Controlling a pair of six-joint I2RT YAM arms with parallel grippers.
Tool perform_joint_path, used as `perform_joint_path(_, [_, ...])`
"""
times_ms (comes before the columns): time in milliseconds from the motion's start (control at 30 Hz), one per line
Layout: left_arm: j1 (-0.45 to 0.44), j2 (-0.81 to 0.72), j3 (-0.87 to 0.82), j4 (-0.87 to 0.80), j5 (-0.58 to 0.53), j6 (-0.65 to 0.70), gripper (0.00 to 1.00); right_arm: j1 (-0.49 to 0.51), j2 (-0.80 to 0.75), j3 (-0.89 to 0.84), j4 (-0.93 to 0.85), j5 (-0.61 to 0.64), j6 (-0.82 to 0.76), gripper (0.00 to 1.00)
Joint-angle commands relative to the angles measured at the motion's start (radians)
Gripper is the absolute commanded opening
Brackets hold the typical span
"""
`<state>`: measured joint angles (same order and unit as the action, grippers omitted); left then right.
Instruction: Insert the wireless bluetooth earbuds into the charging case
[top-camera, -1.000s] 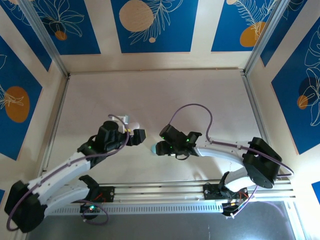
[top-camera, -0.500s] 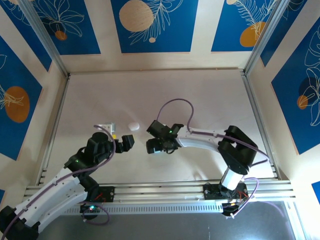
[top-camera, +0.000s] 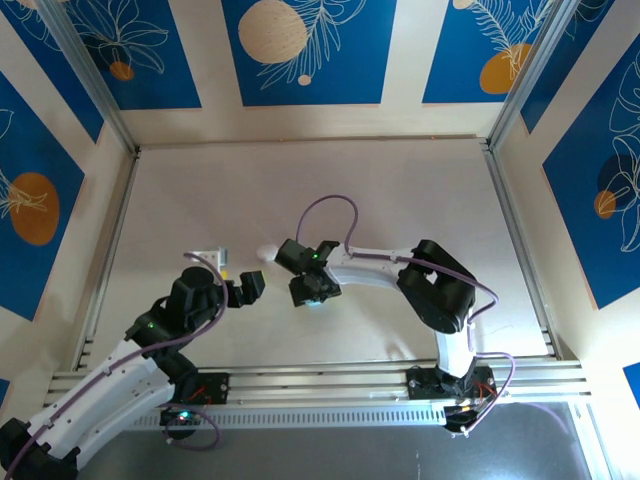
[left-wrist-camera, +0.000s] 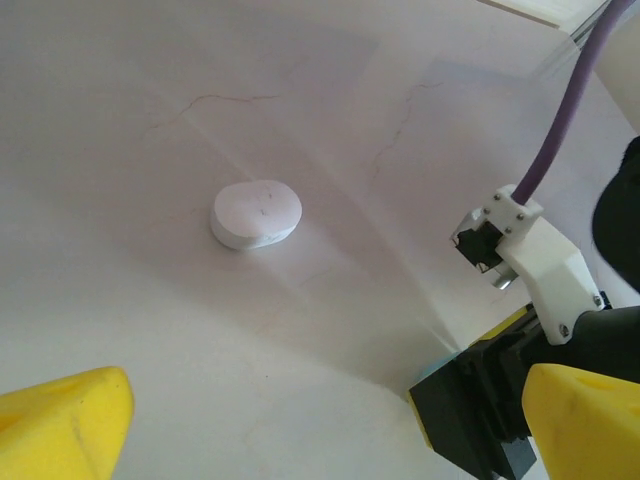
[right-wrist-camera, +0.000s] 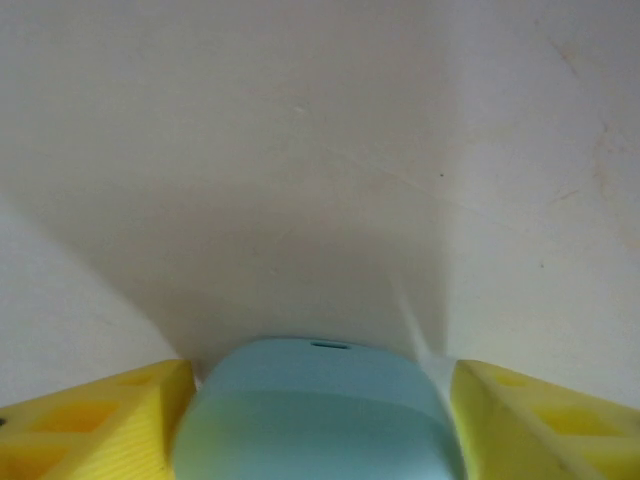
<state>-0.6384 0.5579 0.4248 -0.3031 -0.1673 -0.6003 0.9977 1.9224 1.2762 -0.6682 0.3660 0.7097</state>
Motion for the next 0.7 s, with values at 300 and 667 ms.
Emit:
perform_joint_path(300, [0.017,-0.028,-0.021,-0.016,-0.026,0.017,1.0,-0.026,0.022,0.06,-0.06,0.016,-0.017,0.51])
perform_joint_path(667, [0.022,-0.033,-0.026,-0.015,-0.036,0.019,1.0,-0.15,0.087,0.177,-0.006,0.006,-0.131,0.51])
